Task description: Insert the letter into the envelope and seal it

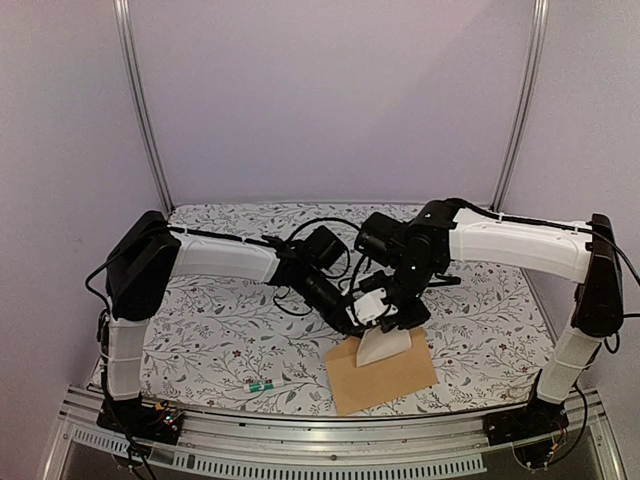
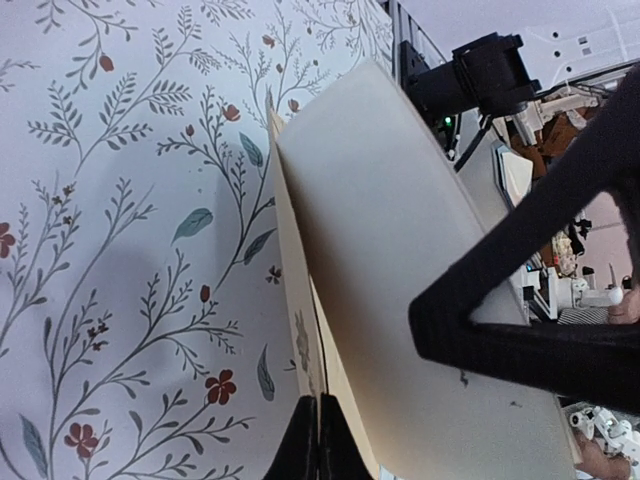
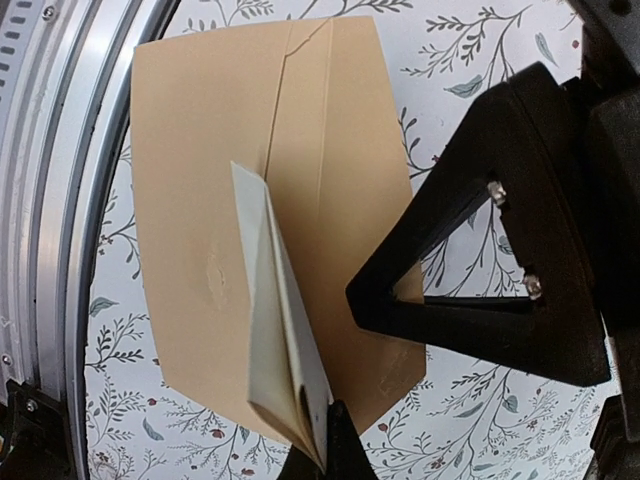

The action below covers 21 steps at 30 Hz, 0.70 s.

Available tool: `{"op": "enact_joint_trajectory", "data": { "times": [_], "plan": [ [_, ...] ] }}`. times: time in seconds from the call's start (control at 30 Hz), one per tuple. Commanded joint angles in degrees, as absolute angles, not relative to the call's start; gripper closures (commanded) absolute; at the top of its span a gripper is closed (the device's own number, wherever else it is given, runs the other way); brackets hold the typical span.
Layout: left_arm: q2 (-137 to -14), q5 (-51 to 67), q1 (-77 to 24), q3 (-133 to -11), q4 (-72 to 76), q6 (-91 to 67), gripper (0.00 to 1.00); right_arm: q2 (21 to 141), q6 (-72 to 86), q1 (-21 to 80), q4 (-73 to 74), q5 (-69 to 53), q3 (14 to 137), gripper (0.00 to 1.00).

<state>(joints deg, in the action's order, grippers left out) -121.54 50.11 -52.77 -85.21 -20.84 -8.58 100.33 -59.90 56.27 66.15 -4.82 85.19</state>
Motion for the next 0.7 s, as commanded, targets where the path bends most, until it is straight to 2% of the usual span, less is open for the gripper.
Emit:
{"op": "enact_joint_trajectory", "data": {
  "times": [0.0, 0.67],
  "plan": [
    [-121.9, 50.1, -53.6, -86.6, -20.6, -7.8, 1.0, 102.1, -57.4, 56.7, 62.9, -3.3, 84.9, 1.0],
    [-121.6, 50.0, -52.8, -83.1, -15.5, -13.3, 1.0, 100.3, -49.1, 56.7, 60.3, -1.0, 81.3, 1.0]
  ]
}}
